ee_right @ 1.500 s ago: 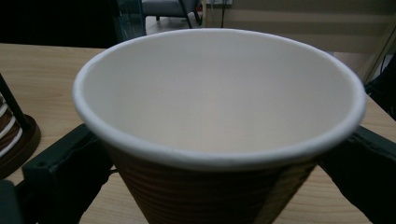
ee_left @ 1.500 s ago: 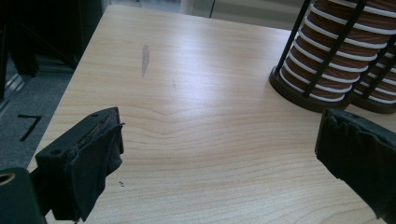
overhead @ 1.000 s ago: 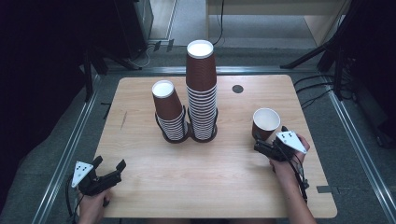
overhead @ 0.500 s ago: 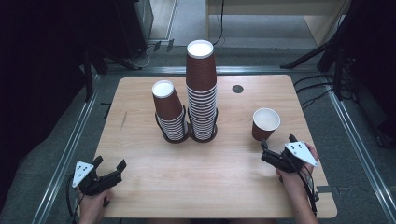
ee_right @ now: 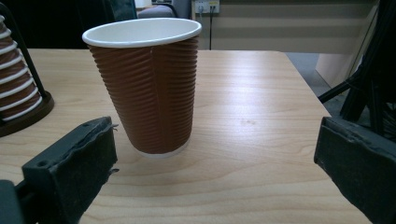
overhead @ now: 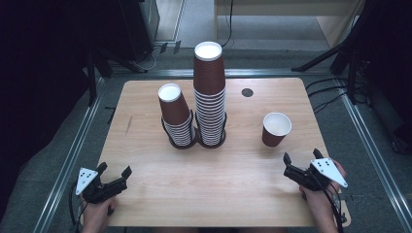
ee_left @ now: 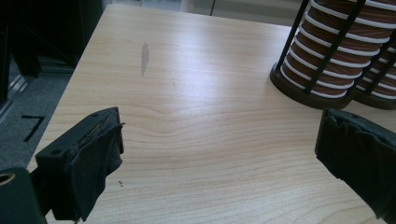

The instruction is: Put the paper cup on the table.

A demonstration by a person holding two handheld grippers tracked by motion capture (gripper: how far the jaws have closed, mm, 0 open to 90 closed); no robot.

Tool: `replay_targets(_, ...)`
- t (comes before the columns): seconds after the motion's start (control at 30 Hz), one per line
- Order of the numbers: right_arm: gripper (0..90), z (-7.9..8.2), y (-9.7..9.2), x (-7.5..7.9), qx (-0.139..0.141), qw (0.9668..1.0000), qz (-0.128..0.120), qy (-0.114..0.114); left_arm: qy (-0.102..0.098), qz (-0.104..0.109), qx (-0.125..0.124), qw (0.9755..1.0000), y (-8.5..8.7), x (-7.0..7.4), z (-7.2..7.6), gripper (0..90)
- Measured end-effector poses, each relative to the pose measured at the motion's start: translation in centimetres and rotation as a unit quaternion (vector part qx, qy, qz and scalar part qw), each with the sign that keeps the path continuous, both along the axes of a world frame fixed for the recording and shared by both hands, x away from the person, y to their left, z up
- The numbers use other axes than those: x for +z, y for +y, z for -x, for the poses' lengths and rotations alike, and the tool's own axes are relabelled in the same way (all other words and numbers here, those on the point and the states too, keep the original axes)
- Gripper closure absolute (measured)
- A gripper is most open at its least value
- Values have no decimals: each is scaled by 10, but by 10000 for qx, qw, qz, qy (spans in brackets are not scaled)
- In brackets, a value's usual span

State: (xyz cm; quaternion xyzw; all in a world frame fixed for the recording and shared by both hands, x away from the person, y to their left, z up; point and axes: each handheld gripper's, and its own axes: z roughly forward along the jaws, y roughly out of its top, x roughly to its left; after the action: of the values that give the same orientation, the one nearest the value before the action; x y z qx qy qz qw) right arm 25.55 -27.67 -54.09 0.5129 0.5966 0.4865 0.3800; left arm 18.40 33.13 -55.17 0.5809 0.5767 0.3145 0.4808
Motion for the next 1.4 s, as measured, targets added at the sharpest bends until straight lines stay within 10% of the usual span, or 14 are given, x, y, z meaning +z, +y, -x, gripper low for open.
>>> replay_targets(1.4, 0, 56, -73, -6, -403, 9991, -65, 85, 7, -24, 22, 10000, -1, 0, 0, 15)
